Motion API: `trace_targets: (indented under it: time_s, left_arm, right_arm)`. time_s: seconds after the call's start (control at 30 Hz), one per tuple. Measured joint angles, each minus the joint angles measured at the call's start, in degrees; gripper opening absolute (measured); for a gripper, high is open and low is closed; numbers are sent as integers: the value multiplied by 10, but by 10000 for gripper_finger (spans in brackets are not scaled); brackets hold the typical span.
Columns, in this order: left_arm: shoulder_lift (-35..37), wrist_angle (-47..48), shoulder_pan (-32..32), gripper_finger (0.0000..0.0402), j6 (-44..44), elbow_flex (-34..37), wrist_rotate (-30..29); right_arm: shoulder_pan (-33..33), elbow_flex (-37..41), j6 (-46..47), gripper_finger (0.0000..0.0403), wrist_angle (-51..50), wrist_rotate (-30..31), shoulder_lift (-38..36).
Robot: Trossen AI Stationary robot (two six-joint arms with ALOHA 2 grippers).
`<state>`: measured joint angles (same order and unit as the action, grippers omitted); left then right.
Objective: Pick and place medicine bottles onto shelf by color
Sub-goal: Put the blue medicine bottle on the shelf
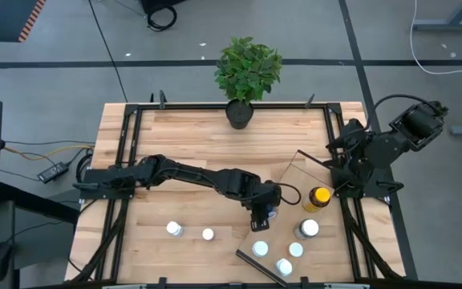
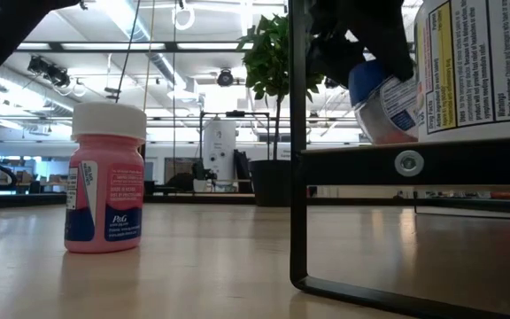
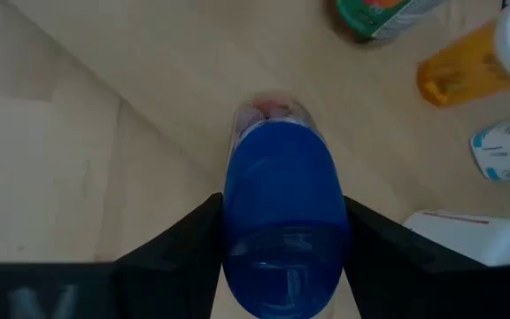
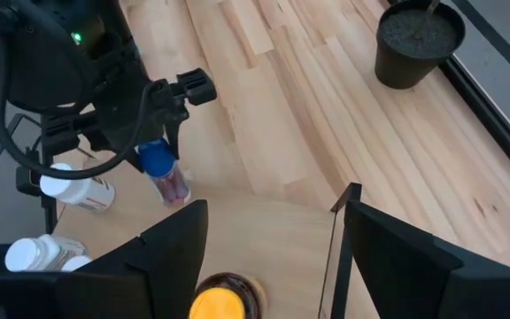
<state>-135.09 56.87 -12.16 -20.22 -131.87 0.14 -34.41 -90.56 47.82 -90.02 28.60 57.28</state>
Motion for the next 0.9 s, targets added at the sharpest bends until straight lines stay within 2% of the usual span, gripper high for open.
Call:
trace_targets:
  time_s: [0.43,0.73,0.9]
  left_arm:
    - [0,-19,0,207,148,-5,25]
    - [0,-24,2,234,253,-5,31]
    - [0,-27,3,232,280,-5,32]
  right_arm:
    - [0,0,29,272,0,0,0]
    - [0,0,90,272,0,0,4]
    - [0,0,113,272,0,0,10]
